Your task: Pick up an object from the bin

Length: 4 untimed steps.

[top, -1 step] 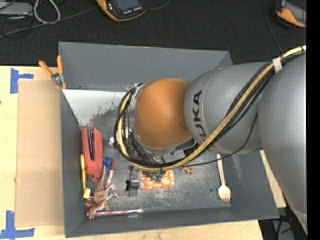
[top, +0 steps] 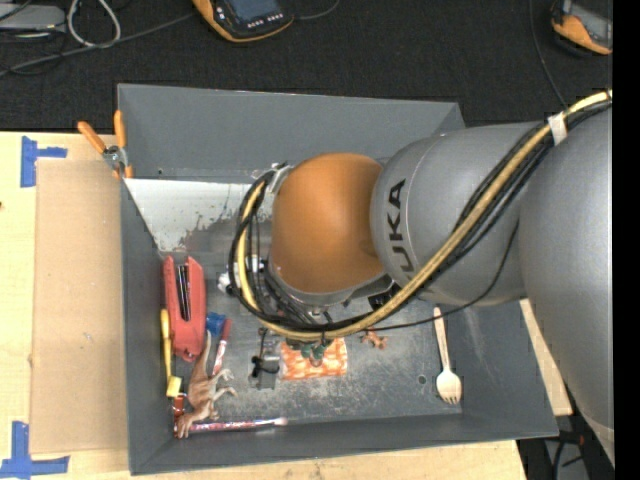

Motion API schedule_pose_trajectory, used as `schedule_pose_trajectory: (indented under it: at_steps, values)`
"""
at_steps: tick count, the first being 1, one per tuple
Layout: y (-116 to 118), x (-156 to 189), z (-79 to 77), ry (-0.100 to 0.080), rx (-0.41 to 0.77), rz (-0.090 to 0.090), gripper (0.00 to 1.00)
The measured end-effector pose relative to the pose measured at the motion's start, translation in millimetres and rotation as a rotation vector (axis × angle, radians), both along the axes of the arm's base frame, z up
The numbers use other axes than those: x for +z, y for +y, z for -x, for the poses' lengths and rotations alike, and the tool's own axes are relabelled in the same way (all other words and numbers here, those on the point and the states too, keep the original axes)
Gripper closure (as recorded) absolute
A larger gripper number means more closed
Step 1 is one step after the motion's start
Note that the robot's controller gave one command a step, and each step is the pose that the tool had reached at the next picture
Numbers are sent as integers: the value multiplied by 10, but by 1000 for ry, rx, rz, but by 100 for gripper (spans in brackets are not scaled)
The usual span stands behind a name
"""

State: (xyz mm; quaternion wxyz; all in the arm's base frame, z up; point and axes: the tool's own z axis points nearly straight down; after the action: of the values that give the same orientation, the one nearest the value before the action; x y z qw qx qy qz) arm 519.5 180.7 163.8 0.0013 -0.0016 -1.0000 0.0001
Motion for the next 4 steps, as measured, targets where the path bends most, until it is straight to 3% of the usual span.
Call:
schedule_pose_trajectory:
  at_steps: [1, 2, 3, 4]
  values:
    - [-159, -381, -195, -2, -95, -1, 0]
    - [-450, -777, 161, 1, 10, 0, 0]
    - [-843, -703, -77, -3, -65, -1, 0]
    - [-1042, -771, 11, 11, -16, 1, 0]
